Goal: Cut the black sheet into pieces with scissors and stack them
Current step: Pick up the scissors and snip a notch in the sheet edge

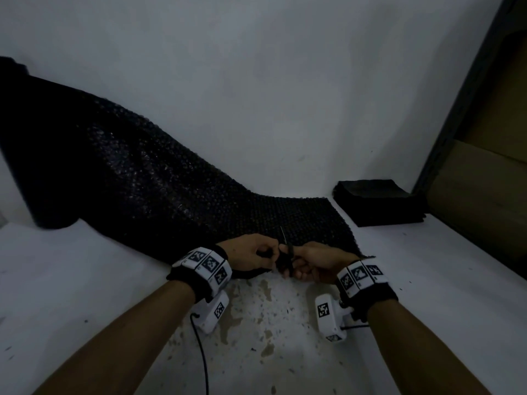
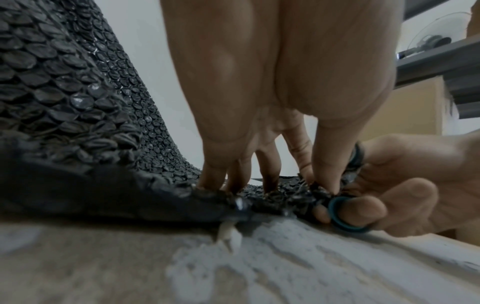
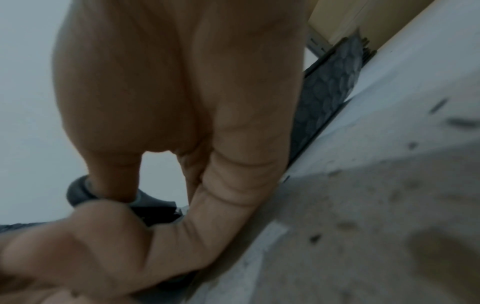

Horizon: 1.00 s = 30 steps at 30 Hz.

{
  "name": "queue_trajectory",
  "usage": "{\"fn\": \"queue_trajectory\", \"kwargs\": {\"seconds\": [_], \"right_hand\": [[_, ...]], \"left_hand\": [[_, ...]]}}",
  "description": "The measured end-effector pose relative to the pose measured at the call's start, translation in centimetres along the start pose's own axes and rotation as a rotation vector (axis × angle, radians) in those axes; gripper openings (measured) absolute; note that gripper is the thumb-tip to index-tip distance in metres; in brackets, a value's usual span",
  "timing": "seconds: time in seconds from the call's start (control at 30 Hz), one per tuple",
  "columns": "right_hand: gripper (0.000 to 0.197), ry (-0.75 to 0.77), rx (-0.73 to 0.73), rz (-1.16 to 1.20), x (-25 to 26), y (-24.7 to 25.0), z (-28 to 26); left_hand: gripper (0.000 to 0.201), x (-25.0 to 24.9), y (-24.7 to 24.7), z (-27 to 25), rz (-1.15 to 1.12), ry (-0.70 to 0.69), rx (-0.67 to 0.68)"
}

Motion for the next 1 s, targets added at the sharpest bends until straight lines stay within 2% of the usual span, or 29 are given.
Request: {"fn": "queue_trajectory", "kwargs": {"seconds": [0.13, 0.27, 0.4, 0.43, 0.5, 0.57, 0.6, 0.7, 0.73, 0.8, 1.0], "right_hand": [[0.053, 0.056, -0.006, -0.009, -0.7, 0.5, 0.7], [0.041, 0.067, -0.018, -0.019, -1.0, 1.2, 0.4], [0.058, 0.061, -0.033, -0.062, -1.3, 1.5, 0.7], [0.055, 0.057, -0.035, -0.052, -1.3, 1.4, 0.7], [0.044, 0.061, -0.026, -0.008, -1.3, 1.3, 0.4], [0.038, 0.064, -0.008, -0.002, -1.1, 1.2, 0.1], [0.038, 0.065, -0.003, -0.014, -1.1, 1.1, 0.0], [0.037, 0.055, -0.02, -0.033, -0.8, 1.1, -0.4], [0.037, 0.046, -0.024, -0.028, -0.7, 1.2, -0.6], [0.039, 0.024, -0.009, -0.021, -0.3, 1.3, -0.9], [0.038, -0.031, -0.011, -0.03, 1.1, 1.2, -0.6]], "left_hand": [[0.01, 0.3, 0.0, 0.0, -0.023, -0.005, 0.007], [0.01, 0.5, 0.1, -0.1, -0.017, 0.032, 0.023], [0.017, 0.4, 0.7, 0.1, -0.103, 0.094, -0.026], [0.015, 0.5, 1.2, 0.3, -0.085, 0.122, -0.055], [0.016, 0.9, 2.2, 1.0, 0.127, 0.188, -0.142], [0.028, 0.8, 2.9, 1.7, 0.367, 0.254, -0.196], [0.04, 0.6, 2.9, 2.0, 0.422, 0.28, -0.183], [0.088, 1.0, 2.0, 2.7, 0.462, 0.355, 0.026], [0.098, 1.2, 1.7, 2.7, 0.471, 0.378, 0.09], [0.104, 1.7, 1.4, 2.8, 0.476, 0.394, 0.126], [0.1, 1.8, 1.2, 2.6, 0.476, 0.376, 0.087]]}}
Point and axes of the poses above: each hand's wrist, its own z-axis towards the middle knuckle, its own y-axis out of the back of the hand, x = y × z, the point moved 3 cm from there along z, towards the middle knuckle, and after that the axes turned 8 degrees about z, right-handed, at the moved point
